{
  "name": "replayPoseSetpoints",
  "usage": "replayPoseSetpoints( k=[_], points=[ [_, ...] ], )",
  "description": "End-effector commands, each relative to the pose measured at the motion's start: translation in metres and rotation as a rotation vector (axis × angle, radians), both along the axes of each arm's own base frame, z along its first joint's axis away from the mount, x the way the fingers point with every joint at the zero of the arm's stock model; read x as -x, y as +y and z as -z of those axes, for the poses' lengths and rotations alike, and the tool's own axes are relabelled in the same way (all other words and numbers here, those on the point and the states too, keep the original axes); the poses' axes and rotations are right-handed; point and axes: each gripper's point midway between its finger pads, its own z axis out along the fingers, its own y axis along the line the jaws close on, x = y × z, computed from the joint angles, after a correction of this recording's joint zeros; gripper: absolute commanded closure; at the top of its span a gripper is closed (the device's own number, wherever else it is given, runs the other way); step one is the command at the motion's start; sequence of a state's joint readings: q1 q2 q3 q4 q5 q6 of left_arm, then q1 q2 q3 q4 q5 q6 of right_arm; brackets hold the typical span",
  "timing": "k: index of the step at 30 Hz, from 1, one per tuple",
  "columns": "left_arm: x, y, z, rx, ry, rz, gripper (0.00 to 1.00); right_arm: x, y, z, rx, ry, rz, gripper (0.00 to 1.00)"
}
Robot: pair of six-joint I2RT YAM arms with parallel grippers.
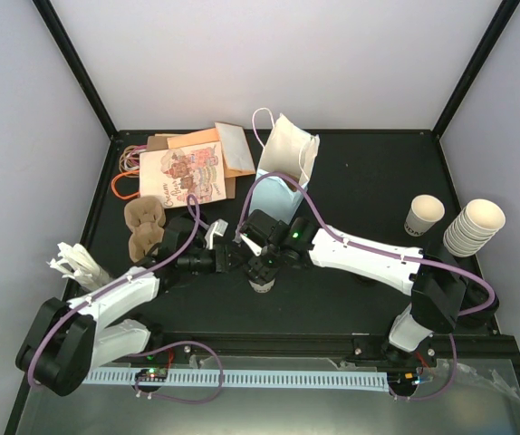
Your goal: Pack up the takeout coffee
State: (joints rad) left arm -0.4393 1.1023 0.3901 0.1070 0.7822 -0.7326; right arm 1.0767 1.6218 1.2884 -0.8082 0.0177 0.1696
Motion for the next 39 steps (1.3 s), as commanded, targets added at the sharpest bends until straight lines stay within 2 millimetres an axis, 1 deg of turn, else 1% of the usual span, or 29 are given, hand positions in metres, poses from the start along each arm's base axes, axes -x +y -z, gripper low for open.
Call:
replayPoseSetpoints(
  k=[1, 3, 4, 6, 7, 11, 12, 14, 16, 20, 23, 26, 31, 36, 39],
  points=[
    [-0.020, 0.009, -0.006, -0.014, -0.073, -0.083, 0.75, 0.033, -0.024, 0.040, 0.139, 0.145, -0.040, 0.24],
    [-0.020, 0.009, -0.006, -0.002, -0.073, -0.080, 0.74, 0.032, -0.025, 0.040, 0.140, 0.144, -0.038, 0.24],
    [-0.020, 0.008, -0.008, 0.008, -0.077, -0.074, 0.71, 0.033, -0.025, 0.040, 0.142, 0.144, -0.039, 0.24],
    [-0.018, 0.005, -0.013, 0.034, -0.089, -0.058, 0.61, 0.033, -0.026, 0.040, 0.146, 0.142, -0.038, 0.25],
    [-0.017, 0.005, -0.016, 0.040, -0.095, -0.058, 0.58, 0.033, -0.026, 0.041, 0.148, 0.143, -0.038, 0.25],
    [-0.016, 0.006, -0.028, 0.057, -0.133, -0.060, 0.55, 0.032, -0.026, 0.041, 0.147, 0.143, -0.037, 0.24],
    [-0.016, 0.007, -0.031, 0.060, -0.141, -0.062, 0.55, 0.032, -0.026, 0.041, 0.147, 0.141, -0.035, 0.25],
    [-0.017, 0.010, -0.031, 0.046, -0.145, -0.079, 0.61, 0.032, -0.025, 0.040, 0.145, 0.141, -0.036, 0.24],
    [-0.019, 0.013, -0.025, 0.013, -0.131, -0.095, 0.67, 0.032, -0.025, 0.041, 0.147, 0.143, -0.036, 0.25],
    [-0.021, 0.015, -0.012, -0.013, -0.095, -0.106, 0.73, 0.032, -0.025, 0.040, 0.148, 0.141, -0.038, 0.25],
    [-0.020, 0.014, -0.002, -0.022, -0.067, -0.094, 0.74, 0.032, -0.025, 0.041, 0.149, 0.144, -0.038, 0.25],
    [-0.019, 0.011, 0.002, -0.019, -0.051, -0.076, 0.74, 0.033, -0.025, 0.041, 0.149, 0.147, -0.038, 0.25],
    [-0.017, 0.007, 0.005, -0.014, -0.040, -0.046, 0.74, 0.033, -0.025, 0.042, 0.152, 0.150, -0.038, 0.25],
    [-0.015, 0.005, 0.011, -0.027, -0.021, -0.031, 0.74, 0.033, -0.025, 0.043, 0.154, 0.151, -0.039, 0.25],
    [-0.013, 0.004, 0.008, -0.013, -0.032, -0.020, 0.73, 0.033, -0.026, 0.044, 0.158, 0.152, -0.037, 0.25]
  ],
)
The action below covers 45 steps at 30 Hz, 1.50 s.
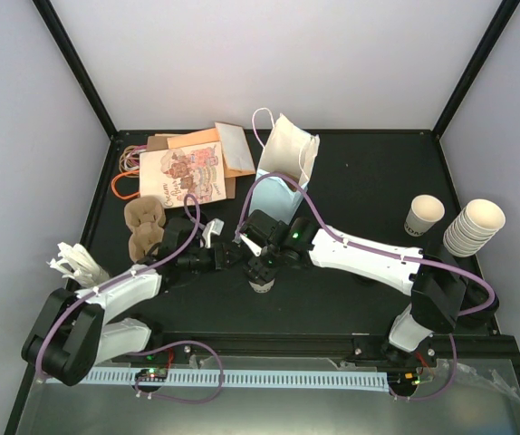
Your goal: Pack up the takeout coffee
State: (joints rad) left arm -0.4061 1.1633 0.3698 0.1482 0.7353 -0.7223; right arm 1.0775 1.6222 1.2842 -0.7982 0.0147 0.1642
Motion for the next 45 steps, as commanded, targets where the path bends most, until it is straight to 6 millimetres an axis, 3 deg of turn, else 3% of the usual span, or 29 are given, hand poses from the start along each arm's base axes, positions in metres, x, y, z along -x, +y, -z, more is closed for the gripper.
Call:
replayPoseSetpoints(
  k=[1, 12, 24, 45],
  points=[
    [0.001, -0.007, -0.016, 0.035, -0.058, 0.047, 0.72, 0.033, -0.027, 0.043, 0.163, 0.153, -0.030, 0.25],
    [-0.001, 0.001, -0.044, 0.032, -0.165, -0.004, 0.71, 0.033, -0.026, 0.044, 0.164, 0.155, -0.030, 0.25],
    [0.005, -0.012, -0.033, 0.059, -0.118, 0.052, 0.70, 0.033, -0.027, 0.044, 0.164, 0.156, -0.030, 0.25],
    [0.008, -0.014, -0.010, 0.021, -0.049, 0.076, 0.71, 0.033, -0.026, 0.046, 0.169, 0.163, -0.031, 0.25]
  ],
)
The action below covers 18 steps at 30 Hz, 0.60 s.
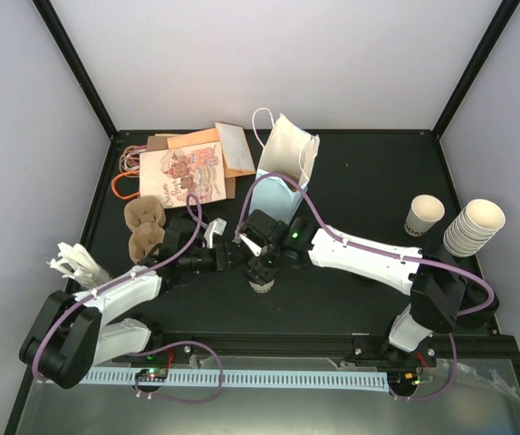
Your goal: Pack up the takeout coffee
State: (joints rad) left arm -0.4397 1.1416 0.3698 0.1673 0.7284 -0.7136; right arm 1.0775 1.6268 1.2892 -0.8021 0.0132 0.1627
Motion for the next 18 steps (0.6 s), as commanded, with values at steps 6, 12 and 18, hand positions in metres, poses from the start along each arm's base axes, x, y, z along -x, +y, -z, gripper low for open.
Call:
replayPoseSetpoints(
  k=[6, 12, 18],
  points=[
    [0.004, -0.006, 0.004, -0.005, 0.010, 0.043, 0.71, 0.033, -0.025, 0.045, 0.163, 0.162, -0.029, 0.25],
    [0.006, -0.002, 0.017, -0.042, 0.036, 0.029, 0.74, 0.034, -0.025, 0.046, 0.164, 0.165, -0.030, 0.25],
    [0.009, -0.008, 0.019, -0.040, 0.042, 0.078, 0.71, 0.036, -0.025, 0.050, 0.178, 0.166, -0.046, 0.25]
  ],
)
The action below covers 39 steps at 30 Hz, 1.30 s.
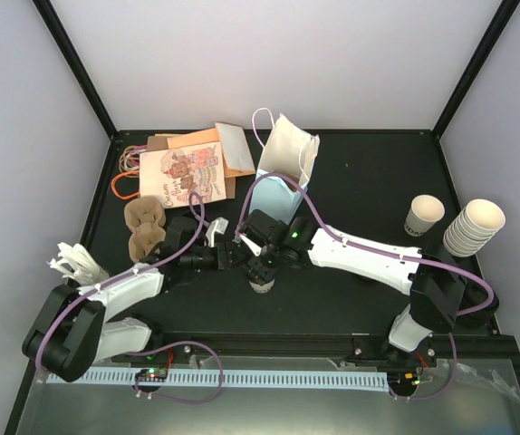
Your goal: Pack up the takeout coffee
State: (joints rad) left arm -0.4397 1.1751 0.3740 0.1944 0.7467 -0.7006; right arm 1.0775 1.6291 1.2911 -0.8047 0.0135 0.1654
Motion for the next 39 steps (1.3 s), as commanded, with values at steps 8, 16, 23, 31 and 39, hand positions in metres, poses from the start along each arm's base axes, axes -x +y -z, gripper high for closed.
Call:
replayPoseSetpoints(
  k=[8, 16, 23, 31, 39],
  points=[
    [0.000, -0.022, 0.003, -0.025, 0.035, 0.161, 0.68, 0.043, -0.019, 0.051, 0.164, 0.164, -0.080, 0.25],
    [0.001, -0.027, 0.006, -0.039, 0.062, 0.230, 0.68, 0.043, -0.017, 0.052, 0.151, 0.151, -0.104, 0.25],
    [0.008, -0.023, 0.027, -0.073, 0.122, 0.224, 0.68, 0.047, -0.018, 0.056, 0.150, 0.174, -0.100, 0.25],
    [0.015, -0.013, 0.050, -0.123, 0.174, 0.182, 0.69, 0.054, -0.025, 0.060, 0.156, 0.213, -0.077, 0.25],
    [0.008, -0.015, 0.032, -0.106, 0.128, 0.167, 0.69, 0.056, -0.026, 0.063, 0.139, 0.234, -0.039, 0.27]
  ],
)
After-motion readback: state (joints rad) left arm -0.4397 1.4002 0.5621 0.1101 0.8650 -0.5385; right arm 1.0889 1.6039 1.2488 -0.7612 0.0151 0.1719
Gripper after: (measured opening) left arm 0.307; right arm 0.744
